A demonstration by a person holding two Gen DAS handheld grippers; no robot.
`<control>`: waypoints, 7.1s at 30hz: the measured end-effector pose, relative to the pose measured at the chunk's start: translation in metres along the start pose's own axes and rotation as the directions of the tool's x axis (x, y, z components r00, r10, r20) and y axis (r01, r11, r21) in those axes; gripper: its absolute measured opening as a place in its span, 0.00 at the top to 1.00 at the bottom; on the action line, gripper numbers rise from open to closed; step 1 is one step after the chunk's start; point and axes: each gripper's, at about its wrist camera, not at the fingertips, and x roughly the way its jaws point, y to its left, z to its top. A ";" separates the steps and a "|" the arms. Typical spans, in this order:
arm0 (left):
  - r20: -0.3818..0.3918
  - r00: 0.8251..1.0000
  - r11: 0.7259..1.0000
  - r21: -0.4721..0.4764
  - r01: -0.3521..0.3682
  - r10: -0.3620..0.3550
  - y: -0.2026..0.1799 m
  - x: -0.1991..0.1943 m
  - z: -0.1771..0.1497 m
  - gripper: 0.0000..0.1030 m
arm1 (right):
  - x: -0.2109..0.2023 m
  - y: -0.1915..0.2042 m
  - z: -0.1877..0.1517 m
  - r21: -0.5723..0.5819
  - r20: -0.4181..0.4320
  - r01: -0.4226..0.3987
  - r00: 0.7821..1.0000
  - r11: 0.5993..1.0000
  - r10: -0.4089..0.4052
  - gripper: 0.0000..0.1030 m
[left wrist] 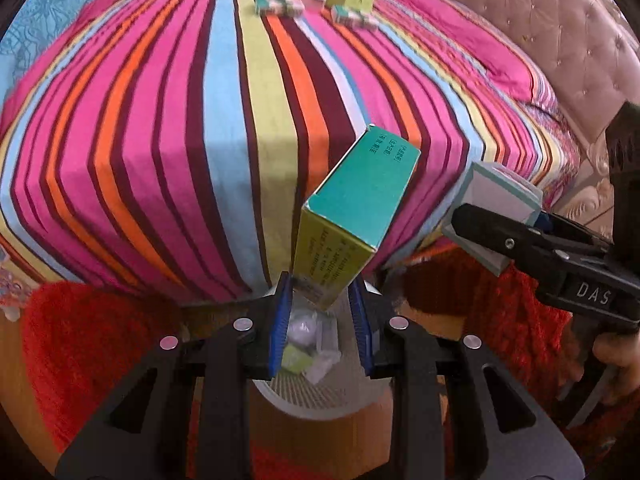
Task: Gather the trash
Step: 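Carry both boxes down over the white mesh wastebasket with both tools, then open both tools to drop the boxes into the wastebasket, then move both tools back to the remaining items on the bed, then grasp a green tissue packet with the left tool while the right tool grasps another packet, then carry both tissue packets over the wastebasket with both tools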
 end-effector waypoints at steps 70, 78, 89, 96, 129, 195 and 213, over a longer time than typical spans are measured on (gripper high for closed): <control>-0.108 0.991 0.986 -0.136 -0.091 0.076 0.033 0.033 0.015 0.22 | 0.019 -0.021 0.010 0.109 0.050 0.048 0.997 0.993 -0.054 0.08; 0.019 0.994 0.983 -0.153 -0.104 0.108 0.040 0.013 0.060 0.18 | -0.004 -0.029 0.053 0.132 0.147 0.056 0.986 0.990 -0.076 0.08; 0.099 0.986 0.985 -0.122 -0.119 0.132 0.029 0.009 0.133 0.14 | 0.001 -0.031 0.097 0.127 0.205 0.123 0.968 0.984 -0.147 0.08; 0.113 0.986 0.981 -0.164 -0.104 0.124 0.044 0.024 0.187 0.14 | 0.014 -0.036 0.127 0.138 0.211 0.139 0.963 0.981 -0.166 0.08; 0.046 0.988 0.972 -0.191 -0.136 0.147 0.054 0.116 0.339 0.14 | 0.110 -0.042 0.245 0.040 0.163 0.228 0.959 0.973 -0.231 0.08; 0.080 0.980 0.979 -0.109 -0.174 0.183 0.037 0.036 0.158 0.33 | 0.025 -0.045 0.134 0.030 0.136 0.111 0.984 0.993 -0.114 0.32; 0.033 0.991 0.992 0.011 -0.128 0.127 0.000 0.001 0.035 0.33 | -0.014 -0.018 0.040 0.032 0.096 0.066 0.993 0.997 -0.069 0.32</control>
